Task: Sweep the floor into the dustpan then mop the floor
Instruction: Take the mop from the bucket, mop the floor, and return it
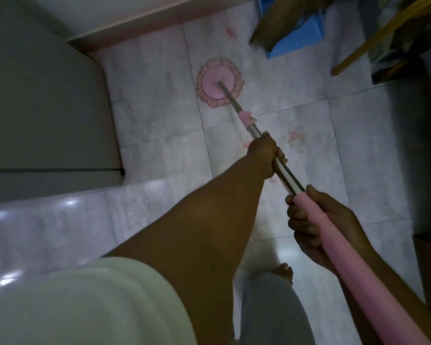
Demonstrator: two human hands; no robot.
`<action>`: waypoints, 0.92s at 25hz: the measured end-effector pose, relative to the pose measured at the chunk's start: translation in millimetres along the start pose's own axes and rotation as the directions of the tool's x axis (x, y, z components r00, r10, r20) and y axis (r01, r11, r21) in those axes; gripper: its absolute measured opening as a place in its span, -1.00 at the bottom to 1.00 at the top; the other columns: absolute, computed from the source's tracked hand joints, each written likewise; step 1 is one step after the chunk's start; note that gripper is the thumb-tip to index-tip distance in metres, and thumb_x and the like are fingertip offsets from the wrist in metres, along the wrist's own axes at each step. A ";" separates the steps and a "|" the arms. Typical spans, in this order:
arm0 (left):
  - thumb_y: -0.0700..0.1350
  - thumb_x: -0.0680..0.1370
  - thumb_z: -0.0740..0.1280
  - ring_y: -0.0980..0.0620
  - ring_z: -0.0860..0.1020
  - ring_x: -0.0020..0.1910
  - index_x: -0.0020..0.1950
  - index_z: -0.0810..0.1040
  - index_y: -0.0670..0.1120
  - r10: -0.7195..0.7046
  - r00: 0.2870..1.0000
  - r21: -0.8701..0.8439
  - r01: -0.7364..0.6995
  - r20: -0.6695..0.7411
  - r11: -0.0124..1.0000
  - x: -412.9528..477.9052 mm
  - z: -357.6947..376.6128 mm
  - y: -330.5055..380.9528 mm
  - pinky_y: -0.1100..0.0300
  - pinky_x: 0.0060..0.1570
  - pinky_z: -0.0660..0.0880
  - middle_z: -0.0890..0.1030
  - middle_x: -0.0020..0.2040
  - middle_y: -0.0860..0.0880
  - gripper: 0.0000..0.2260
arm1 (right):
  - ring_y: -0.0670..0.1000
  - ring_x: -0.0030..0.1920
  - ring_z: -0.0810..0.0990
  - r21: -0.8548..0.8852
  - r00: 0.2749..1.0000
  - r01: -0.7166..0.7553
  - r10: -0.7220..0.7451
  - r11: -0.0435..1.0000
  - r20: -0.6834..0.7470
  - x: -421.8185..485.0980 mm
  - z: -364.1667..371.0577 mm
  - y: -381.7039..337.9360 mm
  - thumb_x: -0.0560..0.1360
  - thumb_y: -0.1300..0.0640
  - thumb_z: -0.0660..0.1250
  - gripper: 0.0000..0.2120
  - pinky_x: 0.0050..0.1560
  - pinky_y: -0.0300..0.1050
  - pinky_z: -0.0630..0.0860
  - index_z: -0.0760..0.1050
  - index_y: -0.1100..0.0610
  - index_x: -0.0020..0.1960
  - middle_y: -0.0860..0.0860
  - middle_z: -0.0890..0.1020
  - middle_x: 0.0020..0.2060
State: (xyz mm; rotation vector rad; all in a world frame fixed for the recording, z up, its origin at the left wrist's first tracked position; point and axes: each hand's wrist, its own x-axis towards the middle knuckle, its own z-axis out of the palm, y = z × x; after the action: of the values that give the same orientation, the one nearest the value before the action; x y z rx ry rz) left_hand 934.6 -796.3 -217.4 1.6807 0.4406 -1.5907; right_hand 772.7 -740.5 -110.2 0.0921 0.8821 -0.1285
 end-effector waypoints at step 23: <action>0.05 0.66 0.13 0.09 0.35 -0.57 -0.10 0.35 -0.05 0.083 0.996 0.152 -0.084 0.009 0.985 57.9 47.7 109.9 0.35 -0.59 0.42 0.36 -0.54 0.00 -0.78 | -0.09 -0.53 0.47 0.090 0.976 0.140 -0.153 0.986 0.157 87.8 24.7 -84.8 0.53 -0.07 0.22 -0.66 -0.58 -0.26 0.47 0.48 0.23 0.00 0.03 0.51 -0.37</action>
State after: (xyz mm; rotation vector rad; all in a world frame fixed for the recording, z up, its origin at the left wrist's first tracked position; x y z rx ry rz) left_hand 988.6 -916.3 -237.5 1.7873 0.2486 -1.5985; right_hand 834.1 -834.1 -164.8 0.0884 0.7195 -0.3050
